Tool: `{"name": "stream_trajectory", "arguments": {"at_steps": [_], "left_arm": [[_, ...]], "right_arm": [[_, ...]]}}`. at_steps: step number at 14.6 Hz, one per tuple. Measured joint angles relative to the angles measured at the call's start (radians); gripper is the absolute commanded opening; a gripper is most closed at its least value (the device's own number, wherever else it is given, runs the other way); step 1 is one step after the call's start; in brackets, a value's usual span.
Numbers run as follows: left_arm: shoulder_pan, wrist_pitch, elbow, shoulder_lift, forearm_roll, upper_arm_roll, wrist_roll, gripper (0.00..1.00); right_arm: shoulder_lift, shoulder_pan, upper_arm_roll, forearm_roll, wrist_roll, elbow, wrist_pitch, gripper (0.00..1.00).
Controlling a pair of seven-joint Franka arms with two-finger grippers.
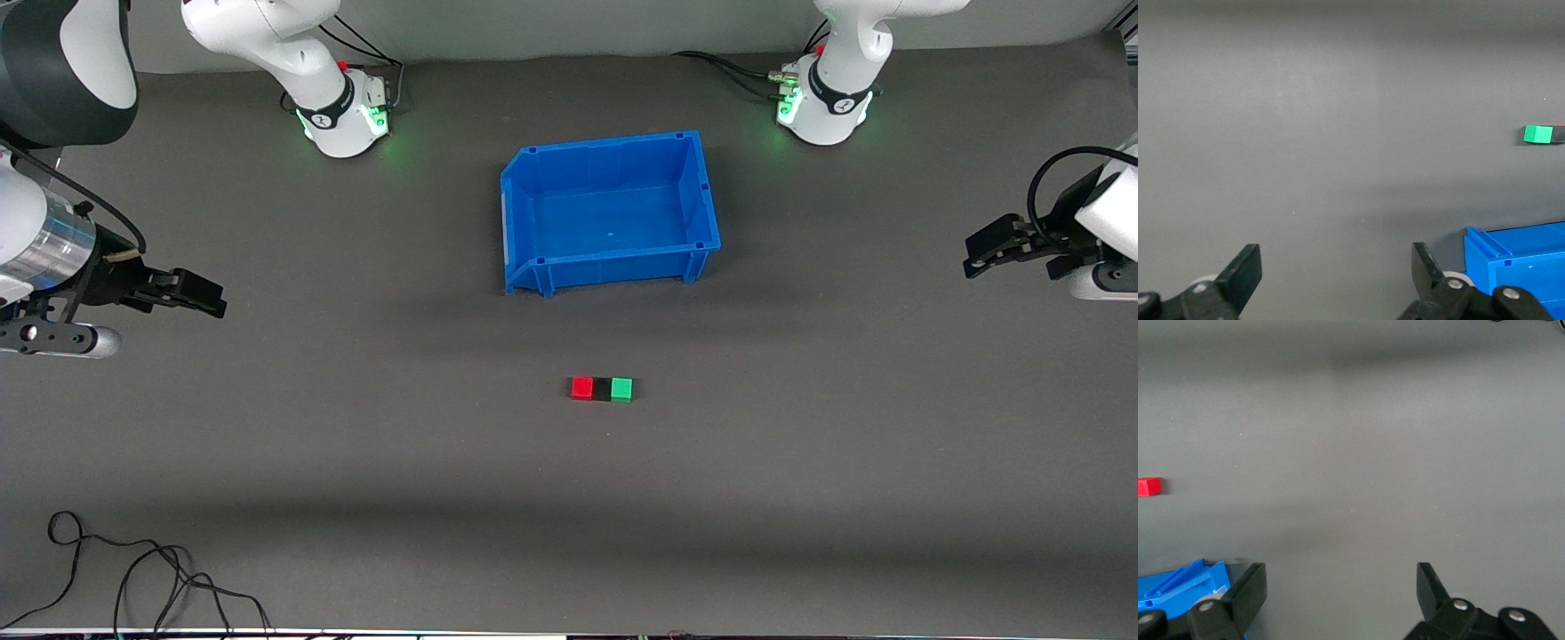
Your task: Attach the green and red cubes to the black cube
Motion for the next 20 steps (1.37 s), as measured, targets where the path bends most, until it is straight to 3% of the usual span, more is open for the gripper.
{"name": "stream_trajectory", "arguments": {"at_steps": [5, 9, 12, 15, 20], "left_arm": [[0.001, -0.026, 0.0, 0.0, 0.009, -0.003, 0.004, 1.0], [0.001, -0.052, 0.001, 0.0, 0.011, -0.004, 0.005, 1.0], [0.001, -0.07, 0.001, 0.0, 0.011, -0.005, 0.005, 1.0], [0.001, -0.091, 0.001, 0.0, 0.011, -0.005, 0.005, 1.0], [0.001, -0.091, 0.003, 0.0, 0.012, -0.005, 0.005, 1.0]], "right_arm": [[-0.008, -0.045, 0.028, -0.001, 0.0, -0.02, 0.0, 0.99], [-0.059, -0.26, 0.22, -0.001, -0.009, -0.069, 0.002, 0.99], [-0.148, -0.329, 0.304, -0.001, -0.011, -0.175, 0.046, 0.99], [-0.195, -0.33, 0.32, -0.002, -0.011, -0.229, 0.06, 0.99], [-0.193, -0.33, 0.324, -0.003, -0.011, -0.246, 0.06, 0.99]]}}
